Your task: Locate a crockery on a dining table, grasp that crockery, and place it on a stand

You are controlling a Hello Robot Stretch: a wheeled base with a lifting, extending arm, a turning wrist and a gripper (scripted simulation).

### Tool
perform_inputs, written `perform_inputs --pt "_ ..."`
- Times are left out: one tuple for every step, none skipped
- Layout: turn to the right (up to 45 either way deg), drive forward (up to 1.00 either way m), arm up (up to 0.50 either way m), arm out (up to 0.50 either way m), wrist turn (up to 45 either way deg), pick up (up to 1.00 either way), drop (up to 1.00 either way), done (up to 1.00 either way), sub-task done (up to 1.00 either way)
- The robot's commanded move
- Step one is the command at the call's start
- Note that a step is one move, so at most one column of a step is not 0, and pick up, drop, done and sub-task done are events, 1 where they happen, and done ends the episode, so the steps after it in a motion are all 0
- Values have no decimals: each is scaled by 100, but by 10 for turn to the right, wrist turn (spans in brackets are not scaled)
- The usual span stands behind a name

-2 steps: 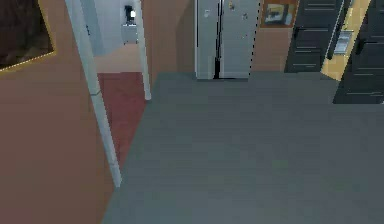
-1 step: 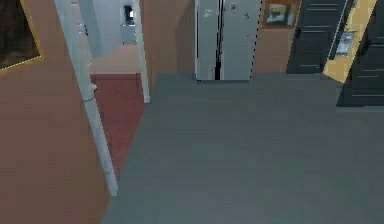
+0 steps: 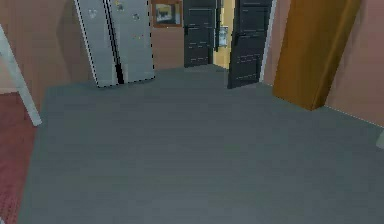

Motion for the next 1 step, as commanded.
perform_inputs --pt "0 100 0 0 0 0 0 0 0"
